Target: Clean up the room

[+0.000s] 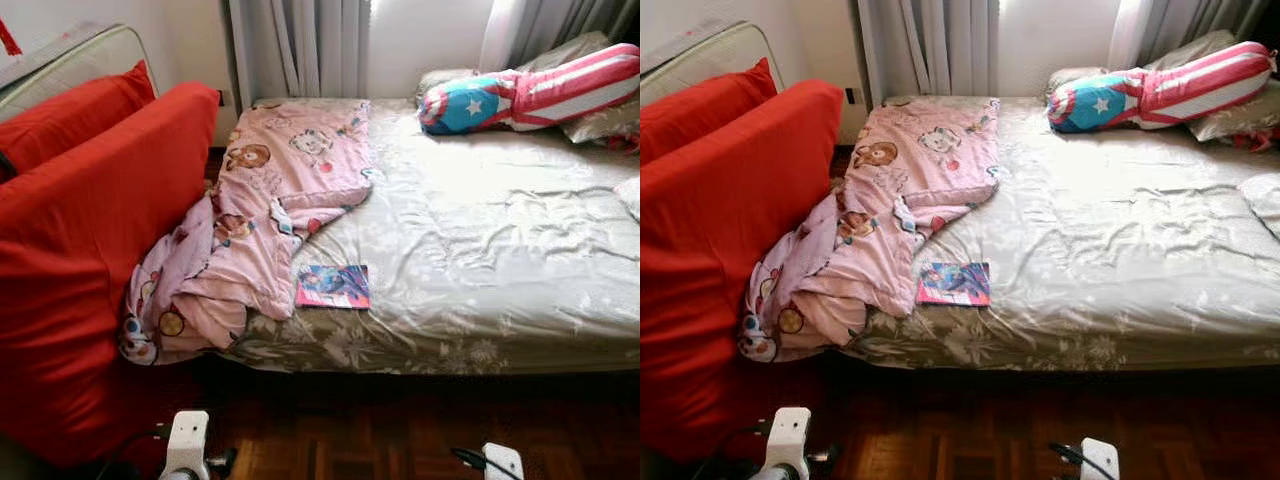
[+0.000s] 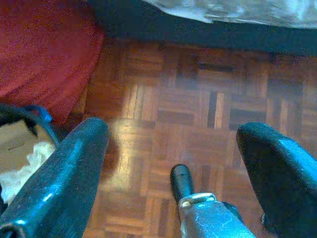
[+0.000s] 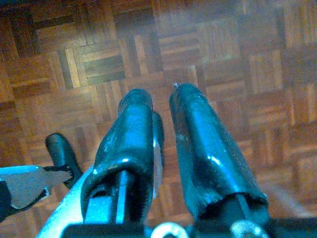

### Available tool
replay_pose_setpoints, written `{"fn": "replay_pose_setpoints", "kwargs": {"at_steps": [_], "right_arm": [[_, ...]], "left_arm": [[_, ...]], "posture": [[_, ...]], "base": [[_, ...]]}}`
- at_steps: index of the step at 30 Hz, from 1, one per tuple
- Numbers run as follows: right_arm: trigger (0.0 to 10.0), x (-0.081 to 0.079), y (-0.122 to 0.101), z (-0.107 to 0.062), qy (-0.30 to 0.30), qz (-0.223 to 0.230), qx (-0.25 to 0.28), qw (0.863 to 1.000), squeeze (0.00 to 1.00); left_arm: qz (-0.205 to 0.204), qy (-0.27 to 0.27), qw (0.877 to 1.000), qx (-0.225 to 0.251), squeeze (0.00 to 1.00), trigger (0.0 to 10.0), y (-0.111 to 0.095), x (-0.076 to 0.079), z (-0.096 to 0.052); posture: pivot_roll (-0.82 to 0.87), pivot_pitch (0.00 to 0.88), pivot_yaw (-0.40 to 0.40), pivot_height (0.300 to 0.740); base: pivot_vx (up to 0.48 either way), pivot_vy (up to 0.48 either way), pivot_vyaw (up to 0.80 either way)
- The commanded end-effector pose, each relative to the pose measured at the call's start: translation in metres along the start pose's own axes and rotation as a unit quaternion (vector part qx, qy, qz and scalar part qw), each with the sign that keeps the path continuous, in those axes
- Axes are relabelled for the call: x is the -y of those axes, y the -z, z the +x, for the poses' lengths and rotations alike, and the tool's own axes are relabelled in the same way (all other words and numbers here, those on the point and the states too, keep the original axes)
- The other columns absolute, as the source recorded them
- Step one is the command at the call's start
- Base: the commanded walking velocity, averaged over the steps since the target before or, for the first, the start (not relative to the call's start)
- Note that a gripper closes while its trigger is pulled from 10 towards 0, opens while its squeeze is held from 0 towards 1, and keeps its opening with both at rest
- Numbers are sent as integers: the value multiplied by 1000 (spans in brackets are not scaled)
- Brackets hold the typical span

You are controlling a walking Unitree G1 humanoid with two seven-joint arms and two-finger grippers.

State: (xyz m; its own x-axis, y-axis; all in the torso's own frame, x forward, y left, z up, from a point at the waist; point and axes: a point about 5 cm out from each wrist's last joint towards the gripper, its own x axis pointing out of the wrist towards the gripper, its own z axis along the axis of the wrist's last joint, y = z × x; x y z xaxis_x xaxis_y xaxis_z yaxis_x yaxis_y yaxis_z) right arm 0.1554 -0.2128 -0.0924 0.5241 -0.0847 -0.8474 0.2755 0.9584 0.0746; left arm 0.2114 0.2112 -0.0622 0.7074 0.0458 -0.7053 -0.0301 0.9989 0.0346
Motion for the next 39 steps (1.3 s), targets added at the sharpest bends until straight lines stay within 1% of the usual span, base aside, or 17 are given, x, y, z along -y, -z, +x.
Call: {"fn": "replay_pose_setpoints", "kwargs": {"at_steps": [1, 3, 4, 10, 14, 23, 24, 36, 39], "right_arm": [[10000, -5, -5, 1, -7, 5, 12, 1000, 0], [10000, -5, -5, 1, -7, 5, 13, 1000, 0], [10000, -4, -5, 1, -6, 14, 13, 1000, 0], [10000, -5, -5, 1, -8, 22, 17, 1000, 0], [10000, -6, -7, 1, -16, 12, 25, 1000, 0], [10000, -6, -8, 1, -21, 18, 27, 999, 0], [10000, -7, -8, 1, -25, 23, 29, 999, 0], [10000, -8, -9, 1, -26, 26, 31, 999, 0], [10000, -8, -10, 1, -28, 13, 35, 999, 0]], "left_arm": [[6, -4, 1000, -11, 0, 10000, 6, -4, -2], [5, -5, 1000, -11, 0, 10000, 6, -4, -2], [6, -5, 1000, -11, 0, 10000, 6, -4, -2], [5, -6, 1000, -11, 0, 10000, 7, -4, -2], [6, -5, 1000, -11, 0, 10000, 6, -4, -2], [5, -6, 1000, -11, 0, 10000, 6, -4, -2], [5, -6, 1000, -11, 0, 10000, 5, -4, -2], [5, -5, 1000, -10, 0, 10000, 5, -4, -2], [-5, -7, 1000, -11, 0, 10000, 5, -4, -2]], "posture": [[-80, 0, 10, 740], [-77, 0, 10, 740], [-76, 0, 9, 740], [-77, 0, 11, 740], [-79, 0, 11, 740], [-77, 0, 11, 740], [-79, 0, 10, 740], [-84, 0, 12, 740], [-84, 0, 12, 740]], "base": [[296, 0, 494], [296, 0, 425], [296, 0, 0], [296, 0, 0], [294, 0, 0], [295, 0, 677], [289, 0, 0], [277, 0, 0], [269, 0, 0]]}}
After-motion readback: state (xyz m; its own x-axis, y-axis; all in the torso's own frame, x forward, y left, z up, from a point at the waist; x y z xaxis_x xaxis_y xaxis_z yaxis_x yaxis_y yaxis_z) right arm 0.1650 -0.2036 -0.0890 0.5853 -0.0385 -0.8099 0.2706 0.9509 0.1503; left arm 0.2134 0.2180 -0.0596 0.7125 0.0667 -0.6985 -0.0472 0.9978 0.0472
